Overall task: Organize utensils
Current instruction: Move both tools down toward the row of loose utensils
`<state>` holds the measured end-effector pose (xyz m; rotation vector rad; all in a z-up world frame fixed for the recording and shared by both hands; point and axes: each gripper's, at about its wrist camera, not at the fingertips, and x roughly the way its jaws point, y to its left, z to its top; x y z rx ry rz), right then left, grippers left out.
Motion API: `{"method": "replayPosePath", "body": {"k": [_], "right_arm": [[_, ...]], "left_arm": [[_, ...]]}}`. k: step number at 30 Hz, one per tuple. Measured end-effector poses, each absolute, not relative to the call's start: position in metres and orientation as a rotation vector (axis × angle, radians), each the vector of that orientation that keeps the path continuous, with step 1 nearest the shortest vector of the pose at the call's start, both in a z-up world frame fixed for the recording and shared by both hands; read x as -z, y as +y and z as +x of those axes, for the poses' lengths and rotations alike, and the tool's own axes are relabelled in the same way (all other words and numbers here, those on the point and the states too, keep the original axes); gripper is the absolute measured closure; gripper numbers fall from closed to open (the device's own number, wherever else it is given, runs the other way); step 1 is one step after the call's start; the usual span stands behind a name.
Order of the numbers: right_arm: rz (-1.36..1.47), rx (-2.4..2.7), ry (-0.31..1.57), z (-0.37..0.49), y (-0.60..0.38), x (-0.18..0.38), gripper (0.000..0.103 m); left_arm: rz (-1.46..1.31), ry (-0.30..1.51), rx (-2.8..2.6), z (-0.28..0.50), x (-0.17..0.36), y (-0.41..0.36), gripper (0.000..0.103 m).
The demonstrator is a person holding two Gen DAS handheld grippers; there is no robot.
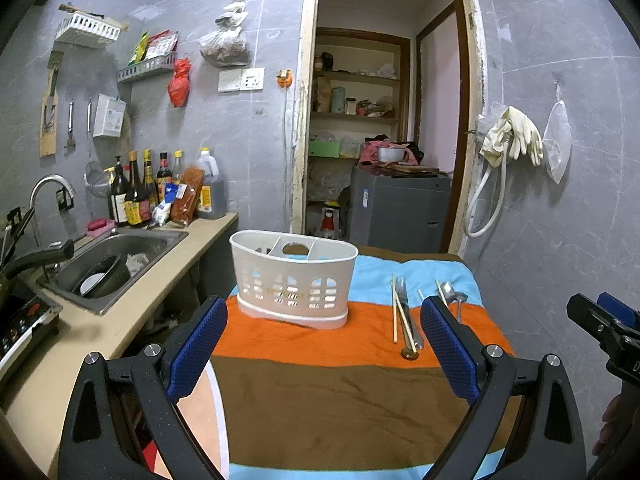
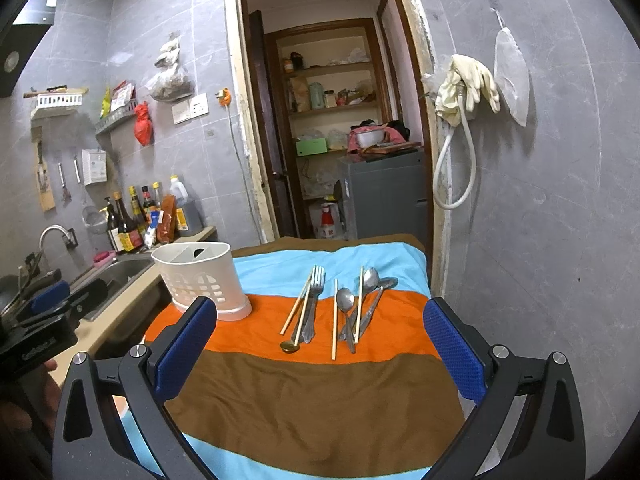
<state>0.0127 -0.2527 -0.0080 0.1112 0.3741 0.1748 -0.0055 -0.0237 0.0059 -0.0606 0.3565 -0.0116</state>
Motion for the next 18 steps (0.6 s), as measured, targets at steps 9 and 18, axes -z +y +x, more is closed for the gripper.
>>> {"method": "replayPosePath", "body": {"k": [9, 18], "right_arm": [[0.093, -0.193, 0.341, 0.043, -0.276, -0.012, 0.000], [0.050, -0.249, 0.438, 0.122, -0.312, -0.004, 0.000]], "left_arm": [[-0.030, 0.313, 0.076, 0.041, -0.023, -0.054, 0.008], [-0.006, 0.408, 0.103, 0.121, -0.001, -0.098, 0.008]]}}
